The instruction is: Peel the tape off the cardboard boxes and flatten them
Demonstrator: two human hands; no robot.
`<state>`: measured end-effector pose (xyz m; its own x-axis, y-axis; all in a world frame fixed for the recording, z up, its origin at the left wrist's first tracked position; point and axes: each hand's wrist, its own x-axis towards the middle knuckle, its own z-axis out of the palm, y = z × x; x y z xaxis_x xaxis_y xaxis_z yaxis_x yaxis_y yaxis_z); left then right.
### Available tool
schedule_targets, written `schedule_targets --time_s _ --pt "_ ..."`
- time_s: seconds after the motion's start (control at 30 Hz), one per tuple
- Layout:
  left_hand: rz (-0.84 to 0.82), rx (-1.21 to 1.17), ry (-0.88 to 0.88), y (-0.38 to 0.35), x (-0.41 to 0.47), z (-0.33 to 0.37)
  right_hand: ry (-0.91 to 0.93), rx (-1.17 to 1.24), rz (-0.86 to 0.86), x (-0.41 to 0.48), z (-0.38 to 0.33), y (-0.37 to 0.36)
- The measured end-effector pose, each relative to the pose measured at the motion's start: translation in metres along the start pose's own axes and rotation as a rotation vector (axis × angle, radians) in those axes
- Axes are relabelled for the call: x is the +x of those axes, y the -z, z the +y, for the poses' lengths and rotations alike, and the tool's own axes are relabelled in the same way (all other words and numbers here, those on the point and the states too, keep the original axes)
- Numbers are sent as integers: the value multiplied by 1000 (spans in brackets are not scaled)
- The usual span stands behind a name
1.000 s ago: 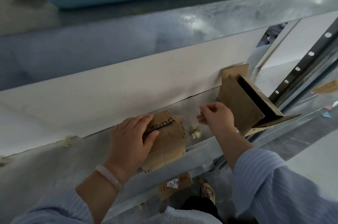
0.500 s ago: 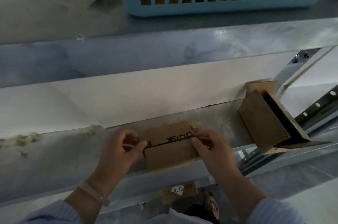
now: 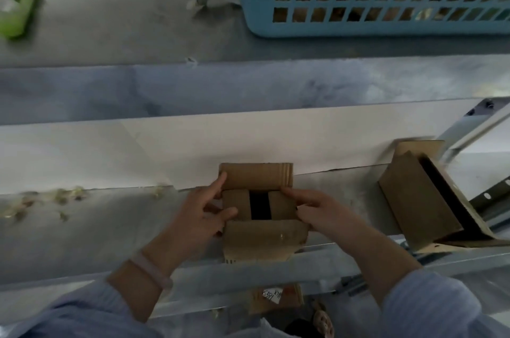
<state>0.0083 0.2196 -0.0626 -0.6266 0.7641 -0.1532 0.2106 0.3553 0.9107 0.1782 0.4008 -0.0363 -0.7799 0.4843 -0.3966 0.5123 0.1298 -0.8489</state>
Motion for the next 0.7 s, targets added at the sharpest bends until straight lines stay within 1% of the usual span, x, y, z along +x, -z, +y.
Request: schedule_targets --time_s 0.07,0.17,0.23,0.3,0.37,0.4,0.47,0.5,0.57,0.63,0.7 --pt "-55 80 38 5 10 4 -28 -131 -62 4 -9 6" --pt "-144 341 65 2 20 14 -38 -315 -121 12 -22 8" --pt "-164 452 89 -6 24 19 -12 -463 -102 17 -30 3" --pt "-165 551 70 -13 27 18 9 -618 -52 23 -35 -5" --pt "-180 563 62 -13 27 17 0 -700 -25 25 -35 -12" --pt "-199 519 67 -11 25 17 -13 -711 -23 23 -36 -14" --pt "-244 316 89 -4 17 23 -27 -661 -34 17 -38 -14" --pt "-255 197 84 2 12 28 -28 -580 -36 13 -39 -11" --pt "-263 38 45 16 -2 35 -29 -319 -9 8 -40 -2" --pt "-275 -17 -10 32 -18 40 -7 -123 75 4 -36 6" --pt "-289 13 -70 46 -32 46 38 -4 130 1 -29 10"
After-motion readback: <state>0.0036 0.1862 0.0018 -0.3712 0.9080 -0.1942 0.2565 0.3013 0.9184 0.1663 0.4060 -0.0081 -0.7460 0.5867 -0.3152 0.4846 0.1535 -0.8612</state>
